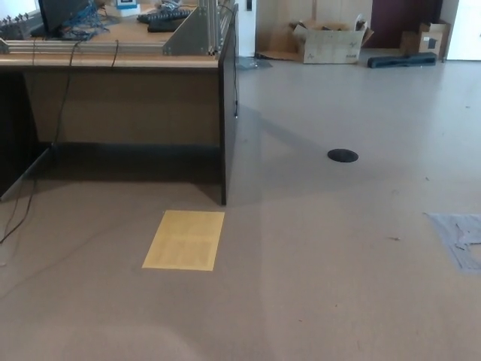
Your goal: The robot extends its left hand to pick up an emotional support dumpling from the palm of a person and brings its hand down by its side. Then it extends its arm again to hand the dumpling back to the person.
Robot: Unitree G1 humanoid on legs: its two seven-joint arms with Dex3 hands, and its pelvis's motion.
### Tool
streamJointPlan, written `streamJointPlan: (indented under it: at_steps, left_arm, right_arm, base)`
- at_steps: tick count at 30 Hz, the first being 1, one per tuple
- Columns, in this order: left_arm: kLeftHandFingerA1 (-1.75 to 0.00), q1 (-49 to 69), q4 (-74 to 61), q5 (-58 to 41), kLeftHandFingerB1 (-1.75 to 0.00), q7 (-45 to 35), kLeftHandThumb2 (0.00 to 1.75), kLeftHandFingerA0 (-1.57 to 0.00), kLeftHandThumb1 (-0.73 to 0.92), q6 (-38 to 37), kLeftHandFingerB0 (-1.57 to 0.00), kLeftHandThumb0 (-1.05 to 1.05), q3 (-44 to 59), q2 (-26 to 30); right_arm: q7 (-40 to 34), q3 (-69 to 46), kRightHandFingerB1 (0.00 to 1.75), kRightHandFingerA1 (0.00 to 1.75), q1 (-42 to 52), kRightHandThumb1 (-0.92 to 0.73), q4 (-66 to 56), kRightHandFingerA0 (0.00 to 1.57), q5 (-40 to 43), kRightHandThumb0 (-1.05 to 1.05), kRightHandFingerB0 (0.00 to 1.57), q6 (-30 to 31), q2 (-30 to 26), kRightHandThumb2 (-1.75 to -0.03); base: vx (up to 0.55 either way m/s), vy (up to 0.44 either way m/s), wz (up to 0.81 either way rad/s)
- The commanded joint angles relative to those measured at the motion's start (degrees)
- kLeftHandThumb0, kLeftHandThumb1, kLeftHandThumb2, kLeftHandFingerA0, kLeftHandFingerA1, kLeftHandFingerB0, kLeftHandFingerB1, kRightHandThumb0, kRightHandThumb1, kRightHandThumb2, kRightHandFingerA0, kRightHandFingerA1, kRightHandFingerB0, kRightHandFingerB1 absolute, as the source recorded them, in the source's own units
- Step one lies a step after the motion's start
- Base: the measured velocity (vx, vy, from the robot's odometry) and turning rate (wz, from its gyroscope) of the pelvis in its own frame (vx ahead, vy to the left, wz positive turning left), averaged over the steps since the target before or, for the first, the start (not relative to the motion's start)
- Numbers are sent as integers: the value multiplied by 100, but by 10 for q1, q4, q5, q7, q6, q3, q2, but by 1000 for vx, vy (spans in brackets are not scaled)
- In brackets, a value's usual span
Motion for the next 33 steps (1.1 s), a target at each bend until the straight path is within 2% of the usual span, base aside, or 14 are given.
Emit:
streamJointPlan:
  at_steps: [1, 2, 6, 7, 10, 11, 14, 17, 18, 24, 26, 27, 32, 33]
  left_arm:
    - [-175, 1, 52, -4, -175, 2, 57, -60, 70, -60, -43, 19, -7, 30]
    - [-175, -2, 60, -9, -166, 1, 54, -57, 72, -64, -45, 19, -7, 33]
    - [-175, -4, 71, -14, -166, 0, 54, -57, 72, -74, -45, 19, -10, 37]
    - [-175, -14, 52, -33, -175, 5, 56, -58, 69, -64, -44, 18, 0, 39]
    - [-175, -19, 45, -42, -175, 7, 56, -58, 69, -61, -44, 18, 2, 40]
    - [-175, -29, 9, -47, -175, 13, 54, -67, 65, -55, -55, 14, 2, 46]
    - [-175, -61, -79, -69, -175, 25, 53, -70, 62, -28, -56, 11, 4, 62]
    - [-175, -65, -102, -78, -175, 30, 53, -70, 62, -14, -56, 11, 4, 65]
    - [-175, -94, -114, -86, -173, 25, 56, -75, 64, -6, -57, 4, -1, 78]
    - [-175, -158, -144, -102, -174, 25, 56, -75, 65, 20, -55, 5, -17, 105]
    - [-175, -215, -153, -79, -175, 26, 56, -73, 65, 24, -53, 2, -53, 123]
    - [-175, -236, -158, -52, -168, 33, 52, -73, 60, 22, -61, -7, -77, 132]
    - [-175, -310, -147, -8, -168, 39, 53, -73, 61, 23, -62, 0, -152, 147]
    - [-175, -330, -142, 7, -174, 41, 55, -75, 62, 19, -56, 0, -176, 149]
  right_arm:
    - [-3, -4, 42, 46, 0, -81, 1, 63, 6, -77, 57, 0, -5, -65]
    - [-3, -5, 42, 46, 0, -81, 0, 63, 7, -76, 58, 2, -4, -65]
    - [-2, -5, 42, 46, 0, -81, 0, 63, 8, -76, 58, 3, -3, -65]
    - [-2, -4, 42, 46, -1, -81, -2, 62, 6, -77, 57, 2, -4, -65]
    - [-3, -3, 42, 46, -2, -81, -2, 62, 6, -77, 57, 2, -4, -65]
    - [-3, -4, 43, 47, -2, -81, -1, 63, 6, -76, 58, -1, -6, -65]
    - [-3, -5, 43, 46, -1, -81, -3, 62, 6, -75, 57, -3, -9, -65]
    - [-3, -5, 43, 46, -1, -81, -5, 62, 6, -75, 57, -1, -9, -65]
    - [-4, -5, 42, 46, -1, -82, -4, 62, 5, -76, 56, 0, -10, -65]
    - [-3, -5, 42, 46, 0, -82, -4, 62, 6, -76, 56, 1, -11, -65]
    - [-2, -5, 42, 45, 0, -81, -6, 61, 6, -76, 56, 6, -10, -65]
    - [-3, -4, 42, 45, 0, -82, -6, 61, 4, -76, 56, 5, -11, -65]
    - [-2, -4, 42, 45, -2, -82, -6, 62, 5, -77, 57, 5, -13, -64]
    - [-1, -4, 47, 51, -3, -68, -5, 59, 5, -83, 53, 5, -12, -78]
  base:
    - [0, 0, 0]
    - [0, 0, 0]
    - [0, 0, 0]
    - [0, 0, 0]
    - [0, 0, 0]
    - [0, 0, 0]
    - [0, 0, 0]
    - [0, 0, 0]
    - [0, 0, 0]
    - [0, 0, 0]
    - [0, 0, 0]
    - [0, 0, 0]
    - [0, 0, 0]
    - [0, 0, 0]
